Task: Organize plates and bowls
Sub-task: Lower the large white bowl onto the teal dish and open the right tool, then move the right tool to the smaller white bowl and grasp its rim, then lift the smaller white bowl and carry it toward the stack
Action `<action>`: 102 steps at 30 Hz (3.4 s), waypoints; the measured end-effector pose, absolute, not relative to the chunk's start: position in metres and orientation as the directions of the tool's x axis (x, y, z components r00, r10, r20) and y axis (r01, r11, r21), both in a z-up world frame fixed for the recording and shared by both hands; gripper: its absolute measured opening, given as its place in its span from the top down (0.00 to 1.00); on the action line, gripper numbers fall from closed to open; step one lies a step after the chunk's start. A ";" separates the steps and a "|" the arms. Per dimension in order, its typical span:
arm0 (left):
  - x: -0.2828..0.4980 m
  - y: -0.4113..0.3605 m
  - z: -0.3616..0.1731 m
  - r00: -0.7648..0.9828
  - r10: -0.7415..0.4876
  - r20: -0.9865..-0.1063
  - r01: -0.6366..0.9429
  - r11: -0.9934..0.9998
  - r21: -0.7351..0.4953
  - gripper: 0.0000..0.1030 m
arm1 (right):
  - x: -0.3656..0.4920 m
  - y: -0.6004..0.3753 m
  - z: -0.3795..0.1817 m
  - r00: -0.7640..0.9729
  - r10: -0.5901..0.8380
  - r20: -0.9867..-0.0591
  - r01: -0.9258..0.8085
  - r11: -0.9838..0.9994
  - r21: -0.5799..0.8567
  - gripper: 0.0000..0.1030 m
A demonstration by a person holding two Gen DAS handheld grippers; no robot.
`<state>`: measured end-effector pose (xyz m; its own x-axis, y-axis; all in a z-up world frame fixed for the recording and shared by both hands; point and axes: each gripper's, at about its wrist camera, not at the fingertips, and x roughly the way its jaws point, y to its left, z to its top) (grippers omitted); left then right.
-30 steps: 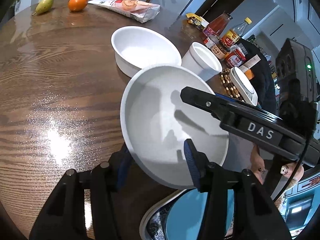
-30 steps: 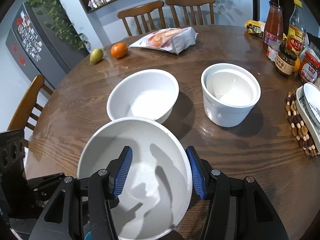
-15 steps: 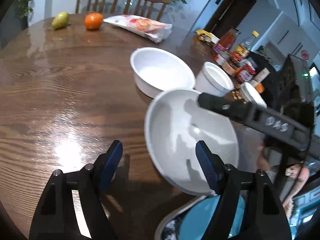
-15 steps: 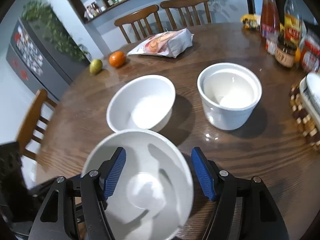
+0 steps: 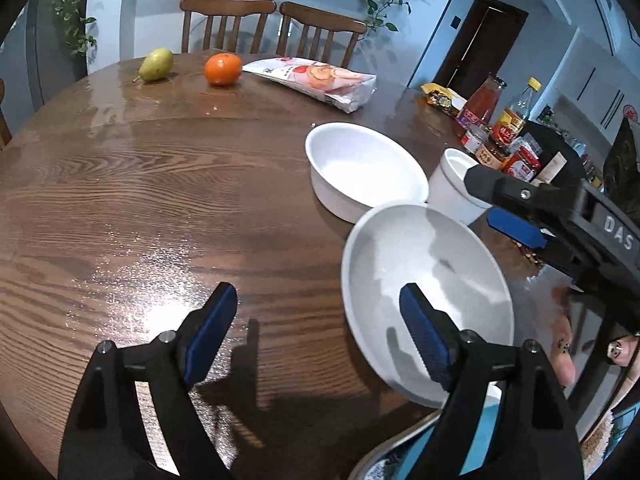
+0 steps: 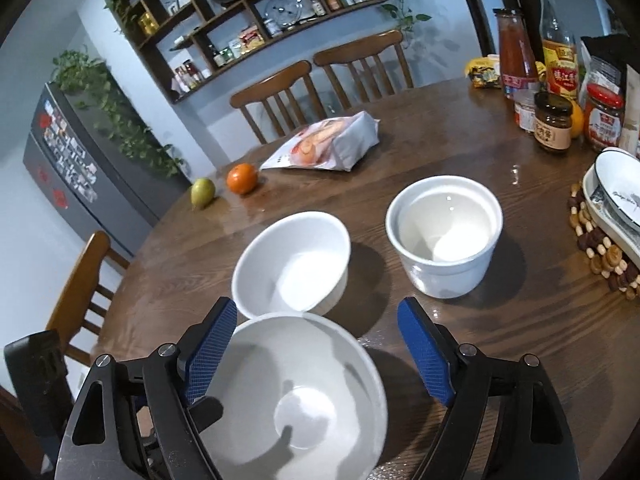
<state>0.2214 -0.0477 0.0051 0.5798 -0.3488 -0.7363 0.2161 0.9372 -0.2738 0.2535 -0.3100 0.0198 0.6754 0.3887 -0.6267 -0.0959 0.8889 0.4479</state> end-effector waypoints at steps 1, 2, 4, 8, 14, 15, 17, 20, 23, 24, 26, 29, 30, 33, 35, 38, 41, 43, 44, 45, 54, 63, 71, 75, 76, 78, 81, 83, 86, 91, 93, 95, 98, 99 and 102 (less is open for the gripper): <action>0.221 -0.048 0.005 0.581 -0.347 -0.736 0.214 0.938 -0.273 0.19 | 0.254 -0.309 0.019 0.672 0.395 -0.627 -0.098 0.886 0.453 0.16; 0.222 -0.048 0.005 0.583 -0.345 -0.736 0.211 0.939 -0.273 0.18 | 0.255 -0.309 0.018 0.667 0.401 -0.628 -0.101 0.884 0.457 0.16; 0.221 -0.048 0.005 0.583 -0.354 -0.731 0.218 0.935 -0.280 0.17 | 0.255 -0.308 0.017 0.661 0.411 -0.628 -0.105 0.879 0.465 0.16; 0.220 -0.049 0.005 0.585 -0.351 -0.731 0.223 0.936 -0.272 0.16 | 0.255 -0.306 0.016 0.658 0.407 -0.633 -0.109 0.884 0.454 0.16; 0.225 -0.047 0.000 0.556 -0.357 -0.750 0.211 0.934 -0.288 0.16 | 0.256 -0.302 0.012 0.647 0.390 -0.655 -0.105 0.896 0.431 0.16; 0.224 -0.046 0.000 0.559 -0.357 -0.748 0.209 0.934 -0.289 0.16 | 0.255 -0.301 0.012 0.646 0.393 -0.655 -0.109 0.896 0.430 0.16; 0.224 -0.046 0.001 0.567 -0.349 -0.746 0.206 0.937 -0.282 0.16 | 0.255 -0.299 0.012 0.643 0.401 -0.652 -0.121 0.895 0.430 0.16; 0.223 -0.047 0.002 0.567 -0.351 -0.745 0.210 0.936 -0.281 0.16 | 0.255 -0.298 0.012 0.640 0.402 -0.655 -0.124 0.895 0.428 0.16; 0.222 -0.047 0.002 0.569 -0.347 -0.746 0.208 0.938 -0.278 0.16 | 0.255 -0.298 0.012 0.643 0.399 -0.653 -0.121 0.896 0.428 0.16; 0.222 -0.047 0.001 0.569 -0.344 -0.746 0.207 0.939 -0.275 0.16 | 0.255 -0.299 0.012 0.645 0.398 -0.652 -0.120 0.896 0.428 0.16; 0.222 -0.046 0.001 0.569 -0.343 -0.748 0.205 0.939 -0.274 0.16 | 0.256 -0.300 0.012 0.646 0.398 -0.651 -0.118 0.895 0.430 0.16; 0.222 -0.046 0.002 0.568 -0.347 -0.746 0.209 0.938 -0.277 0.16 | 0.255 -0.301 0.012 0.646 0.398 -0.652 -0.121 0.896 0.427 0.16; 0.222 -0.046 0.002 0.569 -0.349 -0.745 0.210 0.937 -0.278 0.16 | 0.255 -0.300 0.012 0.648 0.397 -0.651 -0.119 0.896 0.428 0.16; 0.222 -0.045 0.002 0.568 -0.361 -0.740 0.215 0.933 -0.290 0.16 | 0.255 -0.303 0.013 0.655 0.392 -0.646 -0.116 0.897 0.426 0.16; 0.225 -0.044 0.000 0.554 -0.368 -0.747 0.209 0.930 -0.303 0.16 | 0.255 -0.305 0.013 0.658 0.395 -0.642 -0.121 0.896 0.427 0.16; 0.229 -0.040 0.002 0.540 -0.389 -0.746 0.197 0.921 -0.337 0.16 | 0.257 -0.309 0.013 0.659 0.408 -0.632 -0.124 0.887 0.445 0.16; 0.233 -0.037 0.013 0.551 -0.388 -0.739 0.174 0.919 -0.353 0.16 | 0.258 -0.312 0.013 0.653 0.437 -0.618 -0.133 0.870 0.475 0.16; 0.235 -0.038 0.027 0.564 -0.376 -0.735 0.173 0.924 -0.340 0.16 | 0.258 -0.316 0.015 0.652 0.451 -0.609 -0.138 0.861 0.490 0.16; 0.236 -0.038 0.033 0.576 -0.364 -0.732 0.169 0.929 -0.329 0.16 | 0.257 -0.317 0.019 0.666 0.433 -0.607 -0.133 0.870 0.474 0.16; 0.236 -0.039 0.043 0.596 -0.348 -0.724 0.168 0.935 -0.312 0.16 | 0.254 -0.318 0.023 0.688 0.412 -0.597 -0.136 0.882 0.451 0.16; 0.259 -0.049 0.101 0.667 -0.325 -0.671 0.197 0.945 -0.262 0.16 | 0.271 -0.324 0.084 0.660 0.467 -0.588 -0.203 0.865 0.459 0.16; 0.306 -0.050 0.082 0.617 -0.349 -0.705 0.165 0.934 -0.318 0.16 | 0.324 -0.301 0.111 0.584 0.498 -0.641 -0.220 0.857 0.465 0.16; 0.336 -0.044 0.029 0.510 -0.363 -0.780 0.117 0.928 -0.355 0.17 | 0.374 -0.281 0.043 0.442 0.475 -0.761 -0.140 0.875 0.464 0.16; 0.344 -0.040 0.013 0.466 -0.424 -0.776 0.088 0.895 -0.437 0.18 | 0.380 -0.278 0.028 0.399 0.472 -0.786 -0.124 0.877 0.464 0.15; 0.344 -0.042 0.012 0.457 -0.429 -0.779 0.088 0.894 -0.440 0.18 | 0.381 -0.277 0.025 0.394 0.467 -0.791 -0.121 0.880 0.459 0.15; 0.344 -0.045 0.009 0.441 -0.440 -0.782 0.097 0.890 -0.446 0.21 | 0.382 -0.275 0.023 0.393 0.450 -0.801 -0.119 0.889 0.441 0.15; 0.341 -0.048 0.010 0.450 -0.444 -0.775 0.112 0.889 -0.444 0.23 | 0.382 -0.271 0.019 0.377 0.444 -0.813 -0.120 0.893 0.433 0.15; 0.342 -0.049 0.008 0.445 -0.448 -0.775 0.114 0.887 -0.447 0.24 | 0.383 -0.269 0.017 0.372 0.431 -0.822 -0.119 0.900 0.418 0.15; 0.344 -0.051 0.003 0.420 -0.461 -0.782 0.112 0.881 -0.459 0.32 | 0.385 -0.267 0.013 0.366 0.399 -0.841 -0.111 0.916 0.386 0.15; 0.343 -0.056 0.001 0.413 -0.471 -0.780 0.133 0.878 -0.460 0.41 | 0.387 -0.262 0.006 0.342 0.379 -0.860 -0.111 0.925 0.364 0.15; 0.343 -0.056 0.001 0.416 -0.479 -0.773 0.140 0.874 -0.466 0.41 | 0.387 -0.259 0.004 0.335 0.372 -0.866 -0.115 0.928 0.354 0.15; 0.343 -0.056 0.000 0.412 -0.490 -0.768 0.142 0.867 -0.477 0.41 | 0.387 -0.256 0.002 0.330 0.364 -0.871 -0.124 0.931 0.343 0.15; 0.344 -0.058 0.000 0.401 -0.502 -0.766 0.150 0.861 -0.486 0.41 | 0.386 -0.252 -0.001 0.316 0.376 -0.871 -0.136 0.927 0.350 0.15; 0.344 -0.059 0.000 0.399 -0.504 -0.766 0.151 0.860 -0.487 0.41 | 0.386 -0.250 -0.001 0.313 0.382 -0.870 -0.140 0.924 0.356 0.15; 0.345 -0.060 0.000 0.406 -0.491 -0.770 0.153 0.868 -0.473 0.41 | 0.384 -0.243 -0.001 0.310 0.379 -0.872 -0.164 0.925 0.344 0.15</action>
<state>0.3447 -0.0604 -0.0001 0.4063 -0.4915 -0.7703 0.1528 0.8677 -0.4730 0.3840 -0.2433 -0.0010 0.3098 0.3791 -0.8719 -0.1642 0.9246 0.3437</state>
